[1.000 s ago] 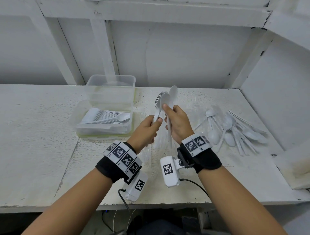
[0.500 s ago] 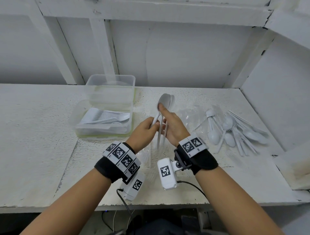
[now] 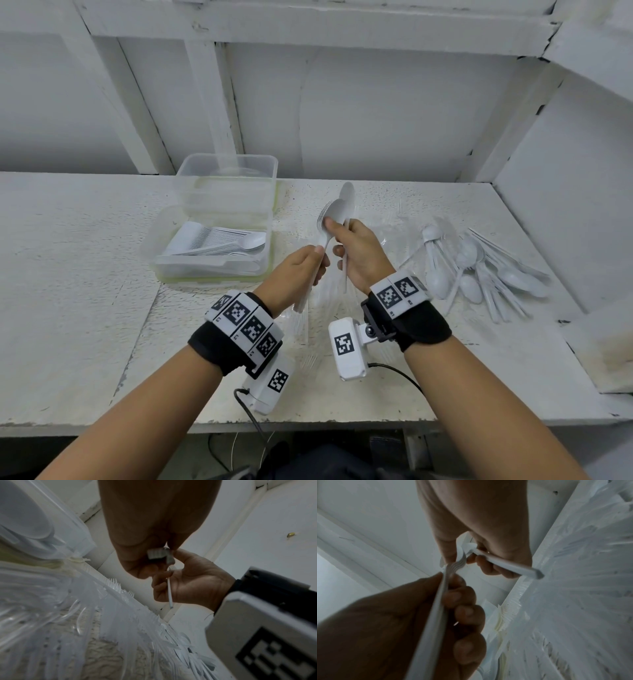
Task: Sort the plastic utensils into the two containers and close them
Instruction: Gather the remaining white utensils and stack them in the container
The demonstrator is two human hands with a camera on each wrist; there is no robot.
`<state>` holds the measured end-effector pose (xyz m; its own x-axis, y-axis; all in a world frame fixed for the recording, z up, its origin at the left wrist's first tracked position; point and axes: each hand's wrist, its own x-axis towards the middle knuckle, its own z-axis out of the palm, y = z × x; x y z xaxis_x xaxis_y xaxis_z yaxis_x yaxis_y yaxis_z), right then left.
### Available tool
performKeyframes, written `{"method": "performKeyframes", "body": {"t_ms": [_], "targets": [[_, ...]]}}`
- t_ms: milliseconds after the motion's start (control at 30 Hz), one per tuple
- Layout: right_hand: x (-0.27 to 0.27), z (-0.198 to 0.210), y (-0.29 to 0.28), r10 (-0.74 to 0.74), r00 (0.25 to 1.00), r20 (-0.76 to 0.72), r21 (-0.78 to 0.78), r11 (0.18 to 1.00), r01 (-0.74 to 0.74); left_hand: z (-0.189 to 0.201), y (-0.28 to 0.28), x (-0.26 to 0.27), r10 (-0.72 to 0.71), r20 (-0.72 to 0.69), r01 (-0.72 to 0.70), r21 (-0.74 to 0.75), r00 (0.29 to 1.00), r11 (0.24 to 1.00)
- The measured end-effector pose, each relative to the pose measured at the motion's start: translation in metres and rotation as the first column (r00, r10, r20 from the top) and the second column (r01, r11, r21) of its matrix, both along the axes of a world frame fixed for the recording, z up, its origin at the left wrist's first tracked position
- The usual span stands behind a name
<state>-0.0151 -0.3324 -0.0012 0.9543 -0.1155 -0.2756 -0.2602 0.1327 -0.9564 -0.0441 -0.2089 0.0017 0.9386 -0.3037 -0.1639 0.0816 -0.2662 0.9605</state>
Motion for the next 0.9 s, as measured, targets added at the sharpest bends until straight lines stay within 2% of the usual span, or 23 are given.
{"method": "performKeyframes", "body": {"t_ms": [133, 200, 300, 467, 633, 800, 900], "targets": [[0.001, 0.002, -0.001, -0.030, 1.000, -0.005, -0.097, 0.995, 0.030, 0.000, 0.002, 0.005, 0.030, -0.128, -0.047, -0.127, 0.991, 0.991], [0.001, 0.002, -0.003, -0.053, 0.999, 0.010, -0.131, 0.990, 0.054, 0.001, 0.004, 0.010, 0.075, -0.159, -0.098, -0.144, 0.984, 0.985], [-0.002, -0.002, 0.000, -0.054, 0.995, 0.088, -0.251, 0.965, 0.074, 0.000, 0.006, 0.014, 0.119, -0.144, -0.139, -0.140, 0.982, 0.980], [-0.007, -0.005, 0.007, -0.054, 0.972, 0.227, -0.348, 0.928, 0.133, -0.004, 0.001, 0.014, 0.164, -0.101, -0.176, -0.128, 0.981, 0.976], [-0.012, -0.005, 0.011, -0.089, 0.963, 0.256, -0.310, 0.936, 0.169, -0.007, -0.002, 0.014, 0.194, -0.129, -0.216, -0.186, 0.972, 0.959], [-0.014, -0.005, 0.016, -0.022, 0.950, 0.312, -0.341, 0.930, 0.134, -0.009, -0.002, 0.015, 0.184, -0.147, -0.211, -0.205, 0.972, 0.956], [-0.014, -0.006, 0.019, 0.005, 0.956, 0.293, -0.363, 0.926, 0.106, -0.006, -0.001, 0.014, 0.148, -0.189, -0.195, -0.260, 0.971, 0.946]]}}
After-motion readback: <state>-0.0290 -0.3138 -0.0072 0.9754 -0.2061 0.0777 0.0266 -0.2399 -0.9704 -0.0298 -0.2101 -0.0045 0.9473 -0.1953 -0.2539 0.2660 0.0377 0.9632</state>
